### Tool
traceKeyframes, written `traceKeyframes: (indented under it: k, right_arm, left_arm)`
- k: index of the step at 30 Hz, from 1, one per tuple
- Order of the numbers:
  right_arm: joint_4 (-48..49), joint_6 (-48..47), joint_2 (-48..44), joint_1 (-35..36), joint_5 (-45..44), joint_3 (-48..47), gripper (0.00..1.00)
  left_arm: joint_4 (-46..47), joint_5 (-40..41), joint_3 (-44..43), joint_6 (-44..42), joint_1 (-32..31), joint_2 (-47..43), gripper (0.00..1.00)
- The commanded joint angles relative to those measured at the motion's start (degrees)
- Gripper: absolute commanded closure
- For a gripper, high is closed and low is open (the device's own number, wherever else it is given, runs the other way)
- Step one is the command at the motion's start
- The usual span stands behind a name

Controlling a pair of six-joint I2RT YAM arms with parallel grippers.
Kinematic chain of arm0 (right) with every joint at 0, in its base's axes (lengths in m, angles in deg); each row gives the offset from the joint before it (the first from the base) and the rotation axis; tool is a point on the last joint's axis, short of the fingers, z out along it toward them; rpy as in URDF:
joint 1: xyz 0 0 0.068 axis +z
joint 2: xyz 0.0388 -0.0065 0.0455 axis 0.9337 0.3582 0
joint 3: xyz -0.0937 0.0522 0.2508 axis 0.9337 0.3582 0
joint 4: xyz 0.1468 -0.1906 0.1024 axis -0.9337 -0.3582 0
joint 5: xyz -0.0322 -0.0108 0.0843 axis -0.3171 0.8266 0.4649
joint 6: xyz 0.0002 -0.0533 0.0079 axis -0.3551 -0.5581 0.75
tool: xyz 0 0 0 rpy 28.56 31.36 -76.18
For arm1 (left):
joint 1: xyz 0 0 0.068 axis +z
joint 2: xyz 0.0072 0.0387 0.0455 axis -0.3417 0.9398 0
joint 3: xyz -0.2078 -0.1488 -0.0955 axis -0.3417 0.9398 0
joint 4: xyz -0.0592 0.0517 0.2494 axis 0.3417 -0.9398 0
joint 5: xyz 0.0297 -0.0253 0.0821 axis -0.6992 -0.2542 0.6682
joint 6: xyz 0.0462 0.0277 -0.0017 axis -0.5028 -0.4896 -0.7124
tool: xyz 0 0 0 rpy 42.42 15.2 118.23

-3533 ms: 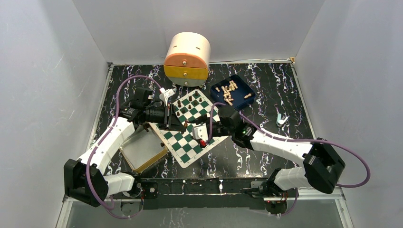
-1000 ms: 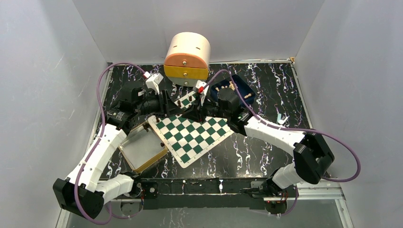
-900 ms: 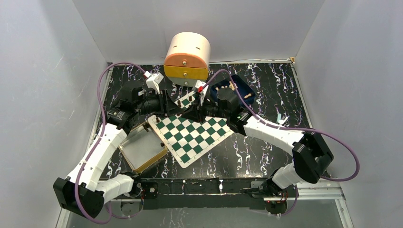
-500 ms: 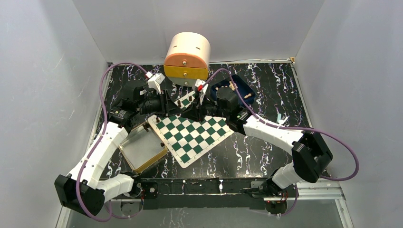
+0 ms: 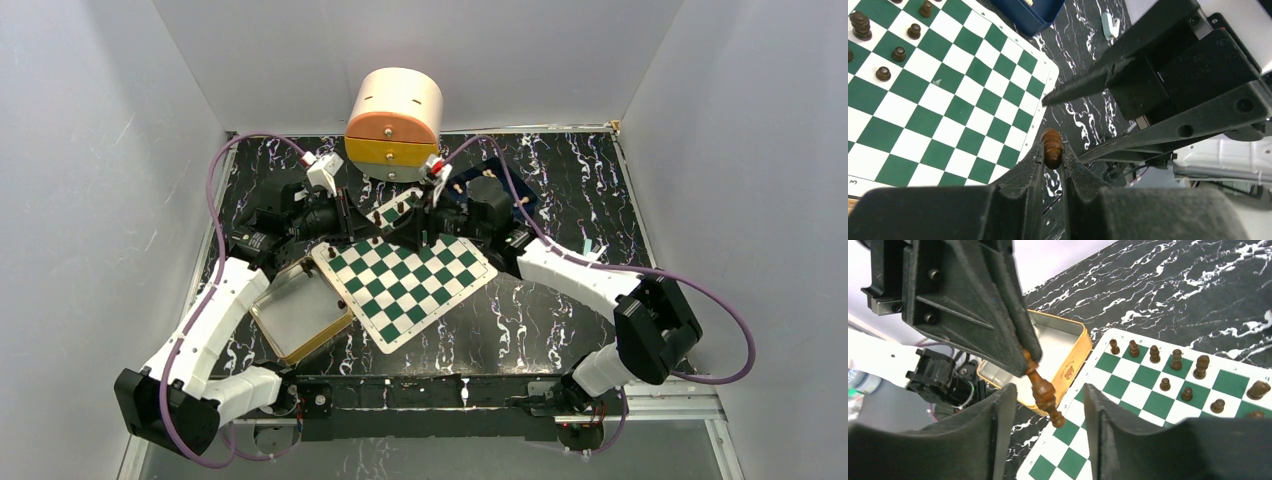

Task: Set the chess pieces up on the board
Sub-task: Pick up the chess piece from the chessboard.

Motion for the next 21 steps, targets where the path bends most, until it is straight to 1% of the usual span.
traceKeyframes:
  k: [1, 3, 6, 8, 10, 12, 14, 21]
  right_arm:
    - [9.9, 15.6, -3.6, -4.3, 4.4, 1.6, 0.33]
    - [14.4, 21.9, -4.7, -5.8, 5.1, 3.5, 0.27]
    - [21.0, 32.4, -6.3, -8.0, 4.0, 7.0, 0.25]
    - [25.2, 40.0, -6.5, -9.6, 3.9, 8.6, 0.26]
    - [28.5, 47.7, -6.1, -10.6, 4.0, 9.7, 0.3]
    - [31.2, 53.1, -5.5, -11.0, 4.1, 10.4, 0.34]
    - [35.0, 56.8, -4.7, -11.1, 4.6, 11.0, 0.37]
    - [42.3, 63.6, -2.2, -11.1, 6.7, 10.5, 0.41]
  left_arm:
    - [5.3, 3.7, 1.6, 7.1, 0.0, -4.3, 1.0]
    - [9.8, 3.9, 3.0, 11.9, 0.0, -5.9, 1.0]
    - [14.6, 4.7, 4.7, 17.3, -0.1, -7.7, 1.0]
    - [19.1, 4.4, 5.9, 20.7, 0.0, -8.8, 1.0]
    - [22.7, 4.0, 6.8, 23.3, 0.0, -9.6, 1.0]
    - [25.2, 3.5, 7.6, 25.4, 0.0, -10.2, 1.0]
    - [27.1, 2.8, 8.1, 27.4, -0.1, -10.4, 1.0]
    - [32.3, 2.6, 10.5, 31.9, 0.0, -11.6, 1.0]
